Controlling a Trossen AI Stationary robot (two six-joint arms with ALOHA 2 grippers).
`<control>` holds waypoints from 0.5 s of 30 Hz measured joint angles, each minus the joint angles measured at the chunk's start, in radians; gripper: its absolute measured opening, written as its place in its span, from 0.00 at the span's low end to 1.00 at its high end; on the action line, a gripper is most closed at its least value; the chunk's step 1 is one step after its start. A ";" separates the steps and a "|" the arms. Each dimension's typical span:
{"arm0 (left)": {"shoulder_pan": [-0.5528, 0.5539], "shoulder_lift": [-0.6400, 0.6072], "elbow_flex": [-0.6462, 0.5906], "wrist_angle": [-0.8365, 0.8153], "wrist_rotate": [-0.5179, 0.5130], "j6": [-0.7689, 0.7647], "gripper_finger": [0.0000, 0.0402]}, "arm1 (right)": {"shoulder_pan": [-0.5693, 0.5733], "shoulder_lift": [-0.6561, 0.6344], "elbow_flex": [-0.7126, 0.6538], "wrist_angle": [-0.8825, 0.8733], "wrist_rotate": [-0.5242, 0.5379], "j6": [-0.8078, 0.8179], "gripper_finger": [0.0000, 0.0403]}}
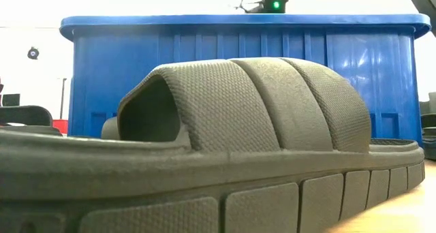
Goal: Pick and place slides into bin
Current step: Put the black slide into the blue bin
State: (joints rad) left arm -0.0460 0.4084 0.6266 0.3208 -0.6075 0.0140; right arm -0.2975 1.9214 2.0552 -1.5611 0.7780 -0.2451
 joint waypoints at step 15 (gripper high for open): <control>0.000 -0.003 0.000 -0.001 -0.057 0.003 0.45 | -0.050 -0.237 -0.486 0.465 -0.104 -0.234 0.02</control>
State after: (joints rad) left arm -0.0460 0.4057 0.6270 0.3199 -0.6647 0.0170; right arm -0.3480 1.6847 1.5694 -1.0957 0.6739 -0.4787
